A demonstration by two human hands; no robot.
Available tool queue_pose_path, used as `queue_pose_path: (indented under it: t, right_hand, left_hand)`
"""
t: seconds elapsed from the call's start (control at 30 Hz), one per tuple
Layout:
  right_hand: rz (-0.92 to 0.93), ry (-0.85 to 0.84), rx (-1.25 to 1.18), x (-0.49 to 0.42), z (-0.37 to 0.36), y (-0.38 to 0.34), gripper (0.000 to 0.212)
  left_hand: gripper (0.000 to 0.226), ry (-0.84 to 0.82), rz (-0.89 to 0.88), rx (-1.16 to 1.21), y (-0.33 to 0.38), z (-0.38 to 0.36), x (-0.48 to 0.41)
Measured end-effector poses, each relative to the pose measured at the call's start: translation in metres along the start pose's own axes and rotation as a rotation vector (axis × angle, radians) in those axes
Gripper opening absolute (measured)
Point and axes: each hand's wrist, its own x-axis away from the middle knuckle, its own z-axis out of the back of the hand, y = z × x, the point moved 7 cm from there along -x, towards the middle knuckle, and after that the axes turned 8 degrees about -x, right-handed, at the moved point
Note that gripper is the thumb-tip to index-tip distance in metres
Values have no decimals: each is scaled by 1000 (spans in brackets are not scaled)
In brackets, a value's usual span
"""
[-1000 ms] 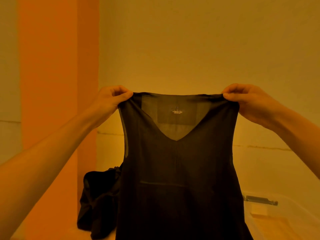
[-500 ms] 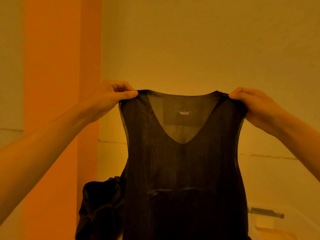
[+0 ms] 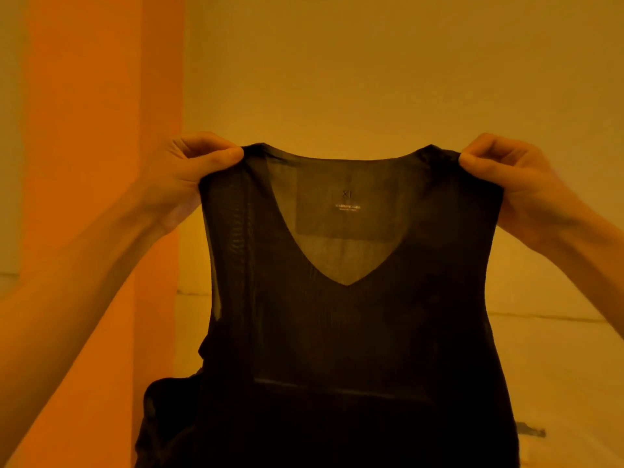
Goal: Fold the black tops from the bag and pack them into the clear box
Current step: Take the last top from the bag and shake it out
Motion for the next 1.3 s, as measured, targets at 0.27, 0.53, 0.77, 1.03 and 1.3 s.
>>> queue_pose_path:
  t: [0.27, 0.53, 0.77, 1.03, 1.3]
  right_hand:
    - [-219, 72, 136, -13, 16, 117, 13]
    - [-578, 105, 678, 55, 65, 377, 15]
    - [-607, 141, 921, 90, 91, 504, 17]
    - [-457, 203, 1129, 83, 99, 574, 29]
    - [-749, -148, 1378, 120, 63, 617, 43]
  left_hand:
    - [9, -208, 290, -222, -106, -15, 4]
    - [22, -247, 679, -661, -374, -57, 83]
    - [32, -192, 516, -900, -508, -103, 121]
    - [33, -98, 498, -989, -595, -115, 130]
    - [40, -496, 544, -1093, -594, -166, 191]
